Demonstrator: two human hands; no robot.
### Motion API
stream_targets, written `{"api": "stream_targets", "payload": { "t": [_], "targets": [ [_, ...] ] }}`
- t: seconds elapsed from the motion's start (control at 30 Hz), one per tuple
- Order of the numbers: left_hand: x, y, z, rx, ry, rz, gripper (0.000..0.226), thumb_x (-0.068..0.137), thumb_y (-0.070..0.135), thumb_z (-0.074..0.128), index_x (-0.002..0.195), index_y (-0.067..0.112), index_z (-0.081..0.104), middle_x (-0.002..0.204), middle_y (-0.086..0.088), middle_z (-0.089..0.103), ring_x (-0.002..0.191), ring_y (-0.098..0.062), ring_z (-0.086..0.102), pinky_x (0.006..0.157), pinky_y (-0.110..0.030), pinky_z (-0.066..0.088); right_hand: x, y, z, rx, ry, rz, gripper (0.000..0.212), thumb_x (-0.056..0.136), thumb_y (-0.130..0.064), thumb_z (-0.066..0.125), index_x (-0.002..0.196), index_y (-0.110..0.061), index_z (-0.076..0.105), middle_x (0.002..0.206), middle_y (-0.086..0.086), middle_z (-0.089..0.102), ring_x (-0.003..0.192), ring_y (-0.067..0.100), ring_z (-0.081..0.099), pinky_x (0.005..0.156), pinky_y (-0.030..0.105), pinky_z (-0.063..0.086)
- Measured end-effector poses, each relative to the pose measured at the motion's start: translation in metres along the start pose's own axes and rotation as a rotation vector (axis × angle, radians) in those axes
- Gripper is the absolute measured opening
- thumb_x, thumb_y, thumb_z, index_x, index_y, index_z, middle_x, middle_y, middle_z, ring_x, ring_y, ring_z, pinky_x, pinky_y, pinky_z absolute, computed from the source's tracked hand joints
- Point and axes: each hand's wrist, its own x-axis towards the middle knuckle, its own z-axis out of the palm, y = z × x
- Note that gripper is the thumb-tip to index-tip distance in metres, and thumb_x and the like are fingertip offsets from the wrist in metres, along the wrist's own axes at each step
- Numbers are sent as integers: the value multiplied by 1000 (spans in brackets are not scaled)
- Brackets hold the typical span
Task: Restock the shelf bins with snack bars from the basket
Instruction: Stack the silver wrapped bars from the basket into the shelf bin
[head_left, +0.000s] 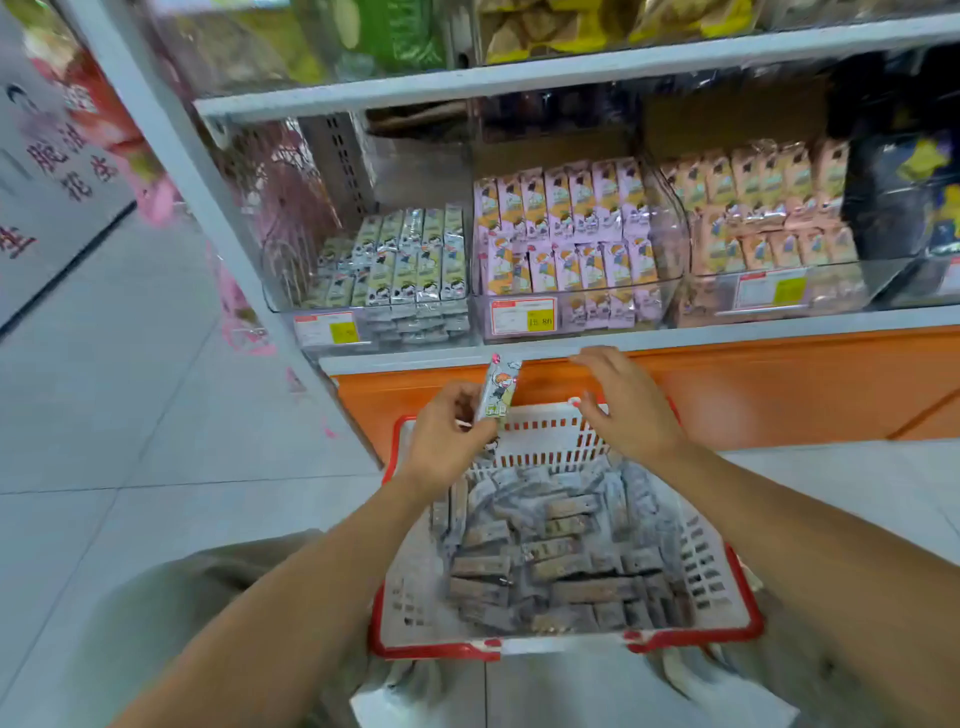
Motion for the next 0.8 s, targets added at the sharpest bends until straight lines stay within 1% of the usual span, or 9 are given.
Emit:
{"api": "stream_targets", "payload": {
  "t": [0.07,0.17,0.27,0.33,0.4,0.5,0.63,0.7,0.8],
  "targets": [
    [-5,18,-22,-25,79,60,21,76,24,71,93,28,59,91,-11,69,86,-29,66,74,-40,56,17,-28,-13,-10,63,-80,34,93,-11,53,127,-13,58,121,6,58,106,25,56,87,39,47],
    [-1,42,-51,-87,228,79,20,82,15,70,93,27,58,86,-6,68,80,-23,65,76,-37,55,38,-57,-25,3,143,-172,29,93,-9,51,120,-14,60,111,3,59,96,22,56,80,36,47],
    [15,63,-82,-90,393,15,15,86,15,68,97,18,58,80,2,64,69,-9,58,67,-25,50,59,-75,-33,0,194,-198,31,92,-7,51,121,-12,59,112,5,57,96,21,53,78,35,45],
    [32,71,-102,-39,458,-36,8,88,20,68,91,17,61,83,-3,69,65,-13,56,64,-30,48,73,-83,-37,-6,227,-200,30,92,-7,51,120,-10,58,114,7,56,100,24,52,81,37,44],
    [50,76,-121,32,479,-60,16,89,24,67,101,13,66,91,-7,72,70,-17,57,68,-33,48,89,-87,-37,-27,259,-195,28,91,-7,51,119,-9,57,116,8,55,100,25,52,82,38,44],
    [76,82,-139,103,506,-117,46,90,26,66,130,7,56,110,-8,67,95,-24,63,89,-36,51,113,-82,-33,-39,257,-133,38,92,-11,52,130,-13,52,134,8,50,118,27,49,97,43,43],
    [112,75,-152,229,465,-208,48,91,26,66,133,6,54,119,-12,66,106,-31,62,90,-37,49,136,-68,-24,-77,132,-52,57,96,-19,46,151,-22,29,158,5,23,139,26,33,110,49,35],
    [125,67,-156,278,432,-271,45,91,27,66,131,7,57,120,-13,65,108,-34,61,94,-39,49,142,-64,-17,-119,67,-52,59,100,-25,39,155,-27,15,163,2,11,145,25,23,113,49,31],
    [137,57,-159,353,396,-297,37,93,26,63,125,8,63,123,-12,65,109,-34,61,95,-40,50,145,-61,-9,-222,21,-37,55,104,-33,28,156,-27,10,164,0,4,149,22,16,116,42,25]
  ]
}}
